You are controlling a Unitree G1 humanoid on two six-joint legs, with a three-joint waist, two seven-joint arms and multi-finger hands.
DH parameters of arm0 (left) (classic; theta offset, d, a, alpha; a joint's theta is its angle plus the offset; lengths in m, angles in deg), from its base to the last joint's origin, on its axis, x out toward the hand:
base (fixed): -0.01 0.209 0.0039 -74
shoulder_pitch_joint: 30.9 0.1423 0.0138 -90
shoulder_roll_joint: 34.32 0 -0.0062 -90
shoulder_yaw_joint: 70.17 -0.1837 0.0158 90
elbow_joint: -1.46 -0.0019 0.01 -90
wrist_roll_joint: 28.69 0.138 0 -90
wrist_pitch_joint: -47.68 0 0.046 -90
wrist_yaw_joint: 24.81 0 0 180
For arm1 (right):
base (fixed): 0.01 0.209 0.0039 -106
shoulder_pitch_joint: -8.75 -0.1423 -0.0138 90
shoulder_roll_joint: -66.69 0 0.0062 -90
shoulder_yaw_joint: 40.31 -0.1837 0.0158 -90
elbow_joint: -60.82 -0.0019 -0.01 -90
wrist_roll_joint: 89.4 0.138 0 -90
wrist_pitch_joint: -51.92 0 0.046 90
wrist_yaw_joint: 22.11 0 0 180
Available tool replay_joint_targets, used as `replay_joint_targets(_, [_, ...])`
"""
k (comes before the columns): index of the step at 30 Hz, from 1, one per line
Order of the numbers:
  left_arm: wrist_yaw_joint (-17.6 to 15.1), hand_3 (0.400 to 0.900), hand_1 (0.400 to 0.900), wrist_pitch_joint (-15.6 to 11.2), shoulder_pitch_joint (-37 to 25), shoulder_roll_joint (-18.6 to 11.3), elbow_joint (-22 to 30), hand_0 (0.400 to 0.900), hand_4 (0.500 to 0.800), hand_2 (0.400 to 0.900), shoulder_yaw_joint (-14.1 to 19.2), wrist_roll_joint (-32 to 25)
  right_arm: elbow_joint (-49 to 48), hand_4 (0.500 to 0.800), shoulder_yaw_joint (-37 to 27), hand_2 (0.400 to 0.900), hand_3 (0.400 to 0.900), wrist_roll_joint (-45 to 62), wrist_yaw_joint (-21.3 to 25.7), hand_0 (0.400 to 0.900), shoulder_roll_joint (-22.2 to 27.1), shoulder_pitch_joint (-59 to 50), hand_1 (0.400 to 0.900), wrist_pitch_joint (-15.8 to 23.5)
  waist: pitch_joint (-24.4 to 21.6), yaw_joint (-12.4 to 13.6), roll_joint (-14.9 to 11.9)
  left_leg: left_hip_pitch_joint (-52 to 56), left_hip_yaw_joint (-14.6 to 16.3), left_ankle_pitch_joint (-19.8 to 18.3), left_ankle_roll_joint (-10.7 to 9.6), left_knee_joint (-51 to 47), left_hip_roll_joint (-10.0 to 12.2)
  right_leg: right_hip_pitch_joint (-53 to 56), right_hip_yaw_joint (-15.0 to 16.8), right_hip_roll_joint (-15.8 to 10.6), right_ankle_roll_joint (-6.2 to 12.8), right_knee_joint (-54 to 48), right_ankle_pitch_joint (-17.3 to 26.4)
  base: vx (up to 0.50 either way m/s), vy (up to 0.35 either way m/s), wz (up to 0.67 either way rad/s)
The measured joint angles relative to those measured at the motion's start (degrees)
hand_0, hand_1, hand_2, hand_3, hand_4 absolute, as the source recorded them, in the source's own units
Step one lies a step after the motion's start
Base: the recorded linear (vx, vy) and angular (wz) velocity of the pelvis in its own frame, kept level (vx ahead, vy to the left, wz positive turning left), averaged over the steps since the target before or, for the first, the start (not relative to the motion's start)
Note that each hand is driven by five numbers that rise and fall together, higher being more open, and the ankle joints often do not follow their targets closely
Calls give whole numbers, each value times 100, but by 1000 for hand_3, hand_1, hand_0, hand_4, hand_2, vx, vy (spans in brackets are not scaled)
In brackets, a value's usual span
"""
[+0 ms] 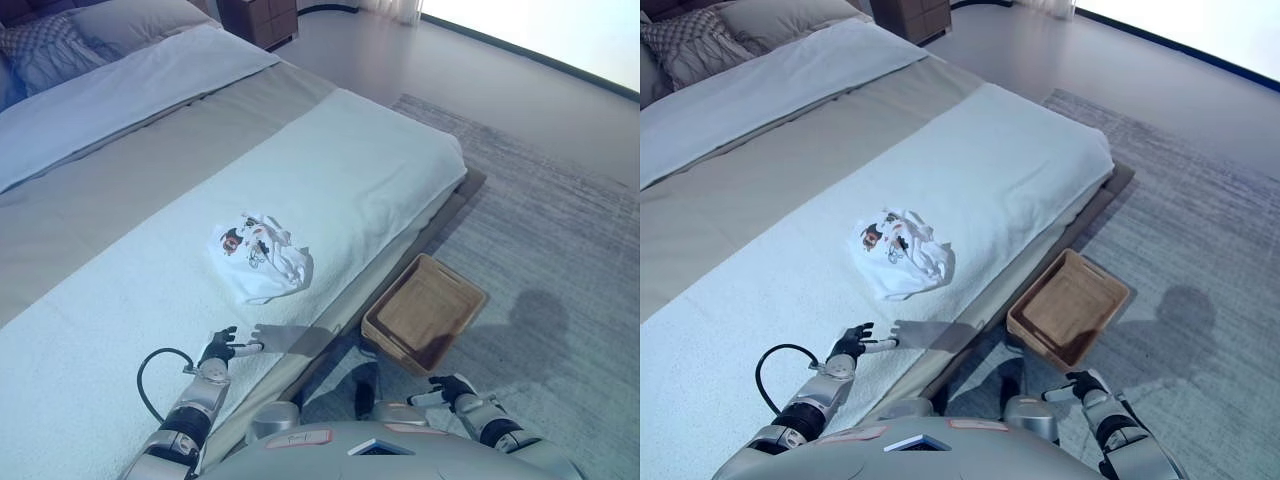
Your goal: Put the clothes on the bed into the basket.
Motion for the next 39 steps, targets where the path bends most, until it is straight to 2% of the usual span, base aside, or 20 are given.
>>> replay_joint_targets(14, [-6,900,900,18,0,-8,-51,900,800,900,0,70,2,800,0,900,900,0,1,900,1,0,900,0,-5,1,6,-80,-13,-10,-16,0,1,-45,-22,1,-2,0,-2,0,0,0])
replay_joint_targets(16, [-31,900,900,80,0,-66,133,900,800,900,3,227,1,800,-1,900,900,-1,7,900,1,-2,900,4,-4,10,4,-88,-16,11,-14,1,1,-81,-24,0,-2,0,0,22,7,-7])
replay_joint_targets(17, [-43,900,900,133,41,-164,387,900,800,900,2,276,0,800,-1,900,900,-1,10,900,-3,-2,900,12,1,20,-2,-106,-18,29,-17,1,2,-91,-34,3,-1,0,1,42,23,-17])
replay_joint_targets(18, [84,900,900,-125,-296,-517,-199,900,800,900,-286,371,-3,800,-17,900,900,4,-139,900,73,-10,900,46,1,-3,1,-80,-23,43,-49,68,6,-78,-55,1,-23,21,-16,34,13,-17])
replay_joint_targets(19, [80,900,900,-97,-822,-600,-1358,900,800,900,-161,499,27,800,6,900,900,-2,-166,900,98,-101,900,40,-41,-2,-26,-116,-2,19,-85,52,28,-77,-52,18,-50,17,-41,0,0,0])
replay_joint_targets(20, [-530,900,900,132,-652,-860,-1317,900,800,900,70,845,11,800,-9,900,900,-11,126,900,81,-146,900,167,-72,-51,-29,-138,50,-13,-112,7,72,-128,-10,53,-49,0,-42,-14,-16,5])
replay_joint_targets(21, [-896,900,900,163,-440,-1114,-1020,900,800,900,87,1234,-10,800,-9,900,900,-15,354,900,75,-149,900,321,-76,-61,-56,-138,113,-23,-127,5,88,-149,-13,59,-49,1,-40,-11,-10,5])
replay_joint_targets(22, [-1130,900,900,145,-324,-1251,-821,900,800,900,138,1568,27,800,-18,900,900,-14,476,900,98,-80,900,373,-74,-7,-62,-173,84,-21,-129,5,85,-166,-51,57,-49,4,-40,0,0,0])
replay_joint_targets(24, [-1451,900,900,125,-169,-1288,-664,900,800,900,236,2075,186,800,-18,900,900,-14,526,900,106,31,900,394,-70,75,-59,-143,55,5,-100,35,73,-174,-74,50,-24,3,-23,12,3,-8])
replay_joint_targets(26, [-1487,900,900,194,-86,-1283,-690,900,800,900,241,2250,249,800,-21,900,900,-14,534,900,105,114,900,472,-32,163,-54,-150,55,18,-114,61,74,-184,-66,49,-25,2,-22,27,8,-14])
replay_joint_targets(32, [-1479,900,900,269,-88,-1284,-843,900,800,900,251,2388,327,800,-60,900,900,-16,532,900,100,165,900,511,57,133,-144,-233,164,19,-128,30,75,-299,8,49,-25,2,-23,19,27,-16])
replay_joint_targets(39, [-1489,900,900,292,-461,-1434,-830,900,800,900,233,2485,460,800,-195,900,900,-6,571,900,113,83,900,603,104,127,-238,-725,341,48,-124,9,71,-886,219,48,99,7,79,-13,53,-18])
